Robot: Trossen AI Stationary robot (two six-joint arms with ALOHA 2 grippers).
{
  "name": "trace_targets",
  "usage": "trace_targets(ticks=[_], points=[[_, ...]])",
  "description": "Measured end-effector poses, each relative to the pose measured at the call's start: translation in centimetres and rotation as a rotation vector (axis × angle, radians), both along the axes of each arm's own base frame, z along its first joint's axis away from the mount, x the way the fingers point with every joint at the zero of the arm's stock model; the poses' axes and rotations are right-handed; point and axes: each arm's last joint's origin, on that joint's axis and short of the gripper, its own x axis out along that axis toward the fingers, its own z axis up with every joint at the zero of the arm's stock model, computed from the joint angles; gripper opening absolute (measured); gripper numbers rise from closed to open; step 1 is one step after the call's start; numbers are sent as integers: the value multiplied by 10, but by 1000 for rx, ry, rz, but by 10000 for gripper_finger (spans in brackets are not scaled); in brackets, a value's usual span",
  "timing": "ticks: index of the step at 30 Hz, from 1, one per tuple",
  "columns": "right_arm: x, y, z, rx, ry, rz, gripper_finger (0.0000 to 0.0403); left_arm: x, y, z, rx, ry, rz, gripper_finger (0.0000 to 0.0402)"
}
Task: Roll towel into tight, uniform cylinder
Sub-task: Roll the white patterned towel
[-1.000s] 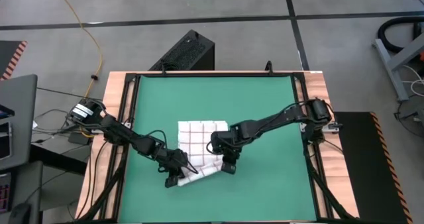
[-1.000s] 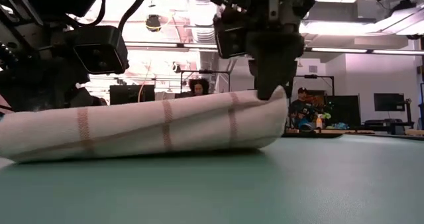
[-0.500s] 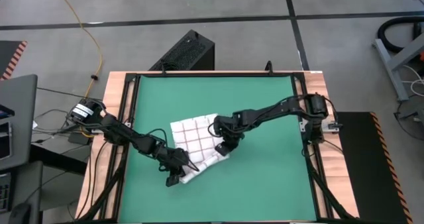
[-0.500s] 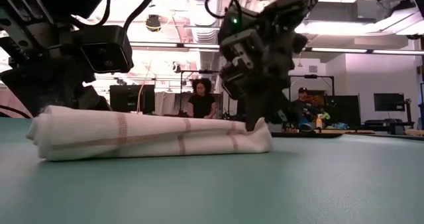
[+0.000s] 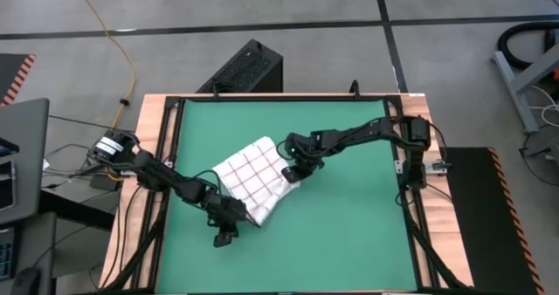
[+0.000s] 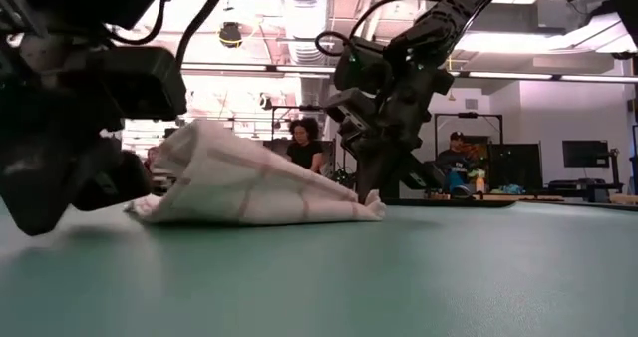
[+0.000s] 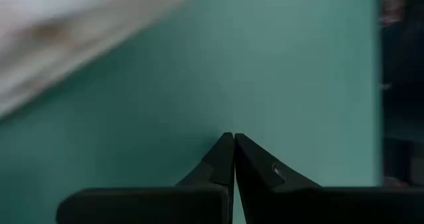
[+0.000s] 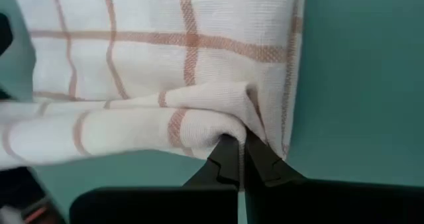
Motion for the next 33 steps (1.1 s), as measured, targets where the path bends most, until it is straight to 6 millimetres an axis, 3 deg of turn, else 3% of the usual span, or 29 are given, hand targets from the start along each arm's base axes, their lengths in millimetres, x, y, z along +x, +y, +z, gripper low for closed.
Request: trace_targets(ticks=[6,13,15,18,21,28,33], points=[[0,-6,0,-19,-5,-14,11,-2,-3,5,-78,40,15,0],[0,-3,0,-30,-12,14,11,-10,-1,50,-113,-129,94,0],[0,-2,0,-35,-15,27,11,-16,5,70,-56,-213,187,0],[0,-2,0,-37,-16,31,11,-28,19,91,242,-244,411,0],[0,-2,0,-40,-19,35,11,-35,30,89,483,-232,524,0],[0,-4,0,-40,-19,31,11,-9,16,72,457,-316,431,0],[0,-4,0,-41,-20,31,11,4,11,42,490,-243,407,0]])
